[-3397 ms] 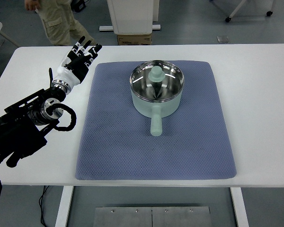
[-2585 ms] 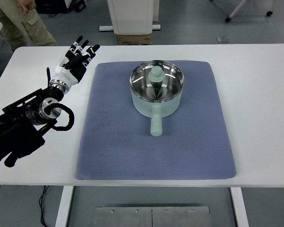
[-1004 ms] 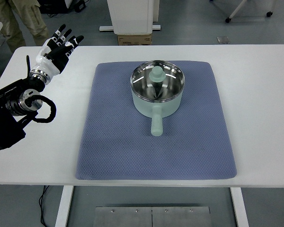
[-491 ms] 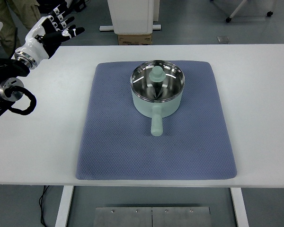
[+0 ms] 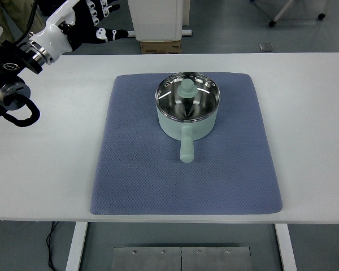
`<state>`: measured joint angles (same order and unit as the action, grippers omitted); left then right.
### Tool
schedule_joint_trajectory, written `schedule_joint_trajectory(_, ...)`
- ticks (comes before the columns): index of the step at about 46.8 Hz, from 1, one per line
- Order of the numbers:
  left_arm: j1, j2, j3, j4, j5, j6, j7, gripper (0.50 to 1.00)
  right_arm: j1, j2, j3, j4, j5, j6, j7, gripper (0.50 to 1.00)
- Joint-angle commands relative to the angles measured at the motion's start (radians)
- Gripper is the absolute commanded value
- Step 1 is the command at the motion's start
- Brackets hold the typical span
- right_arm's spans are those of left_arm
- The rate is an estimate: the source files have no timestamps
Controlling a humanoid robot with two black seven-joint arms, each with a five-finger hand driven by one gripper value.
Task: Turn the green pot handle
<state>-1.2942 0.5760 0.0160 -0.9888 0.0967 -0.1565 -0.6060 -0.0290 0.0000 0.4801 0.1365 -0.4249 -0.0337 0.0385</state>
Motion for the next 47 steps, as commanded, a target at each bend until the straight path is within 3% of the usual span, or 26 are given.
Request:
schedule_joint_trajectory(1, -0.007, -0.001, -0.001, -0.004, 0.008, 0.000, -0.001, 1.000, 0.000, 0.000, 0.000, 0.000, 0.000, 0.000, 0.000, 1.000)
schedule_joint_trajectory(23, -0.114, -0.074, -0.008, -0.024, 0.290, -0.006, 0.009, 1.000, 0.000, 0.000, 0.000, 0.000, 0.000, 0.000, 0.000, 1.000)
schedule_joint_trajectory(38, -0.143, -0.084, -0.005, -0.166, 0.538, -0.006, 0.017, 1.000, 0.000, 0.000, 0.000, 0.000, 0.000, 0.000, 0.000, 1.000)
schedule_joint_trajectory(47, -0.146, -0.125, -0.004, -0.206, 0.718, -0.012, 0.071, 1.000, 0.000, 0.000, 0.000, 0.000, 0.000, 0.000, 0.000, 1.000)
